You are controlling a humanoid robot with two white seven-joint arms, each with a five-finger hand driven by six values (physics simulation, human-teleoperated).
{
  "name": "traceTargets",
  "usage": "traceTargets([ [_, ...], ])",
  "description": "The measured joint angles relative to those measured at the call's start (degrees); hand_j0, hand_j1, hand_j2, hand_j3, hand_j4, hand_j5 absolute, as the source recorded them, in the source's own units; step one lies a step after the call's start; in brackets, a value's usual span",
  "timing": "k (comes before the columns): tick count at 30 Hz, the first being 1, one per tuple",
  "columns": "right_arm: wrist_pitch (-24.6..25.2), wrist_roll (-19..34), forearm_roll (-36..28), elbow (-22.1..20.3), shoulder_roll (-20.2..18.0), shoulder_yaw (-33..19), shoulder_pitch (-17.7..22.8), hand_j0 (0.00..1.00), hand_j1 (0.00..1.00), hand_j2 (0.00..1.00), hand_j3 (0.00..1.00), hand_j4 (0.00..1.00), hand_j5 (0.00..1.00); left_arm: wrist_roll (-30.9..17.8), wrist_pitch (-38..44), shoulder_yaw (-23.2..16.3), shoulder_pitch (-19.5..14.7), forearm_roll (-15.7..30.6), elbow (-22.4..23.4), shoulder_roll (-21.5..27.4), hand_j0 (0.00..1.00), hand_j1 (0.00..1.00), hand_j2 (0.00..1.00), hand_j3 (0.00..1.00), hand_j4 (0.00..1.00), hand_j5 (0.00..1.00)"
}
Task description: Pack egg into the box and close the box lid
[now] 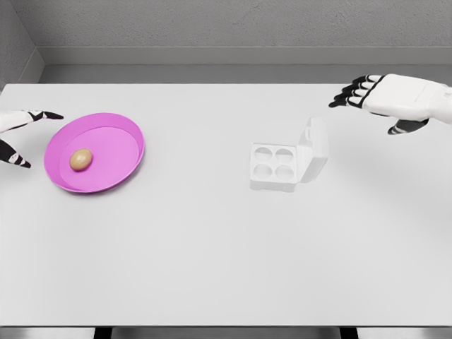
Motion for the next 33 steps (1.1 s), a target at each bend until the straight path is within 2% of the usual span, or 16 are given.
traceTargets([
  [6, 0.0, 0.0, -0.5, -0.2, -0.2, -0.1, 0.2, 1.00, 1.00, 1.00, 1.00, 1.00, 1.00, -0.2, 0.0, -0.4, -0.9, 0.1, -0.5, 0.0, 1.00, 1.00, 1.00, 1.00, 1.00, 1.00],
  [11, 0.0, 0.0, -0.8, 0.6, -2.2, -2.3, 1.6, 1.00, 1.00, 1.00, 1.00, 1.00, 1.00, -0.2, 0.0, -2.3, -2.0, 0.1, -4.1, -1.4, 1.00, 1.00, 1.00, 1.00, 1.00, 1.00],
  [17, 0.0, 0.0, -0.8, 1.2, -3.6, -4.6, 5.8, 1.00, 1.00, 1.00, 1.00, 1.00, 1.00, -0.2, 0.0, -4.8, -2.1, -0.5, -4.9, -3.9, 1.00, 1.00, 1.00, 1.00, 1.00, 1.00],
  [20, 0.0, 0.0, -0.8, 1.3, -3.8, -4.6, 7.0, 1.00, 1.00, 1.00, 1.00, 1.00, 1.00, -0.2, 0.0, -5.3, -2.1, -1.4, -4.8, -5.0, 1.00, 1.00, 1.00, 1.00, 1.00, 1.00],
  [30, 0.0, 0.0, -0.5, 1.3, -4.0, -2.3, 7.0, 1.00, 1.00, 1.00, 1.00, 1.00, 1.00, -0.2, 0.0, -6.1, -2.1, -2.7, -4.8, -5.6, 1.00, 1.00, 1.00, 1.00, 1.00, 1.00],
  [33, 0.0, 0.0, -0.5, 1.3, -4.0, -1.8, 7.0, 1.00, 1.00, 1.00, 1.00, 1.00, 1.00, -0.2, 0.0, -6.1, -2.0, -2.7, -4.9, -5.5, 0.92, 0.92, 0.92, 0.92, 0.92, 0.92],
])
